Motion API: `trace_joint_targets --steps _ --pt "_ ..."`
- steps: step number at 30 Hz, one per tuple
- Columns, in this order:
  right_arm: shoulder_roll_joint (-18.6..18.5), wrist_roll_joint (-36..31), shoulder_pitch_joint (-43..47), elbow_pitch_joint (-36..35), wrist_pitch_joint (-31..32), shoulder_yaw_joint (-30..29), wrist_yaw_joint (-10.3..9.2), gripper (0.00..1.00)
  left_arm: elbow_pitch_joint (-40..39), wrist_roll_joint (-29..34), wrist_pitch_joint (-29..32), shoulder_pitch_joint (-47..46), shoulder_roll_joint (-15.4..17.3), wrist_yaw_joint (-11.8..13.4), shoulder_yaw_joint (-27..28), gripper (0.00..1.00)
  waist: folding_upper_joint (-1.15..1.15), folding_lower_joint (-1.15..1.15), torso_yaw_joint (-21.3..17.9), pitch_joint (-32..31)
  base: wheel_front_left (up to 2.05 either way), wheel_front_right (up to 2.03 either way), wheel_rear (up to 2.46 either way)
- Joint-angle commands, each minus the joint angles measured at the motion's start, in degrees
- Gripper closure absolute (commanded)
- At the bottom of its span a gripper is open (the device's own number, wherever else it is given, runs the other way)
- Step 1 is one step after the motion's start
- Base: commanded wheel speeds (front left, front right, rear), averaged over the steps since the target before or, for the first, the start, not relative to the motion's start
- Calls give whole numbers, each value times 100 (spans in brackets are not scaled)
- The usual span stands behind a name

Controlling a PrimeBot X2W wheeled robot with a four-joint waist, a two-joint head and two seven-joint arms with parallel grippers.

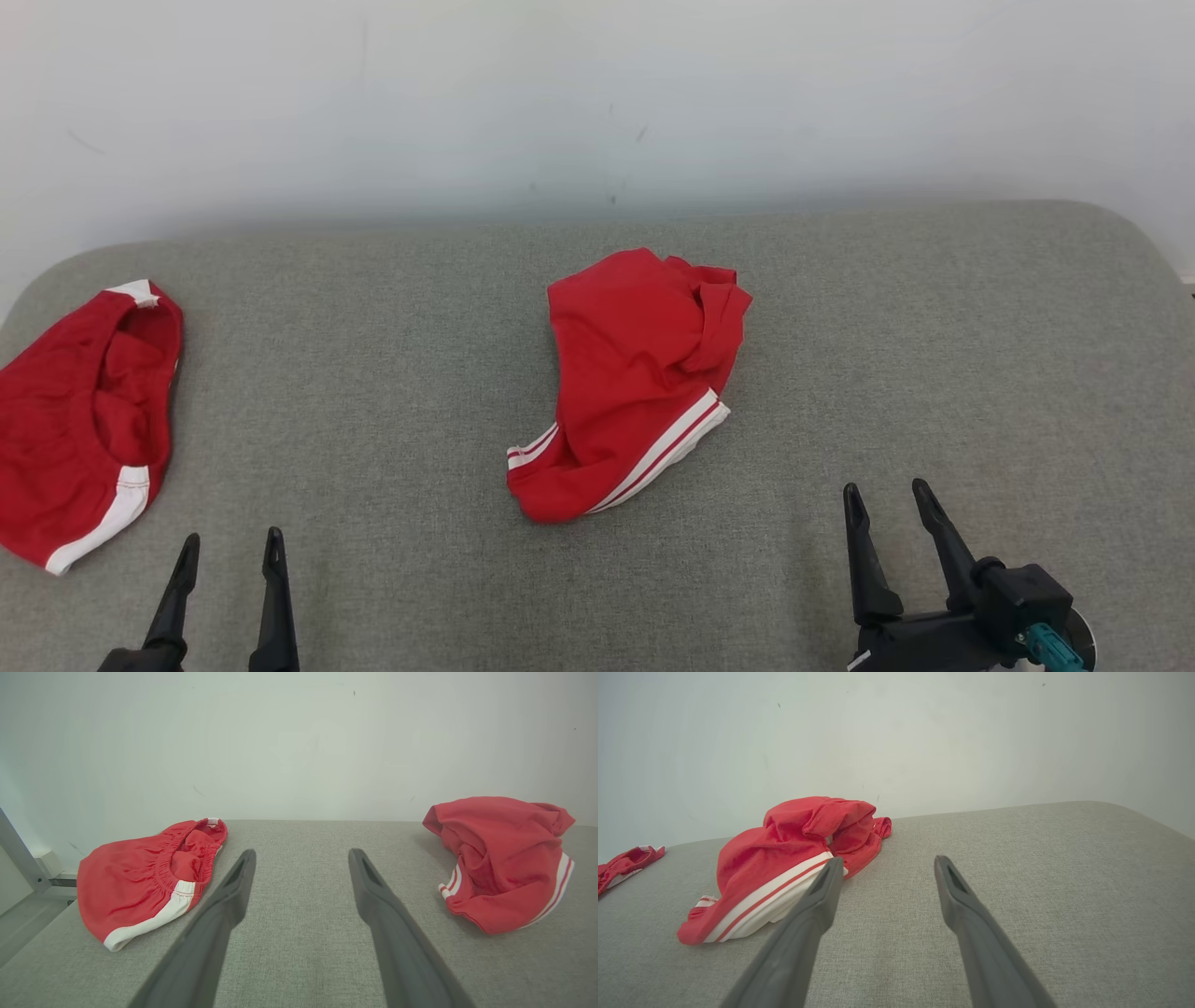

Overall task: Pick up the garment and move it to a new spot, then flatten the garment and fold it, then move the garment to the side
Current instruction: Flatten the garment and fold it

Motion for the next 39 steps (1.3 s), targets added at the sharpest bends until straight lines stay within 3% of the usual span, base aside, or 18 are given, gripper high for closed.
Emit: trace_joint_targets --steps 1,25,39 --pt "14 -21 44 13 -5 -3 -12 0 15 74 -19 49 -27 -5 28 0 0 0 -3 -5 0 0 0" --pt "13 -18 17 -2 -4 63 -12 0 185 77 -20 -33 -143 -42 120 0 0 0 -111 46 0 0 0" --pt "14 97 -209 -66 -5 205 -12 0 1004 -338 -20 -1331 317 -40 -590 0 0 0 -750 577 0 0 0"
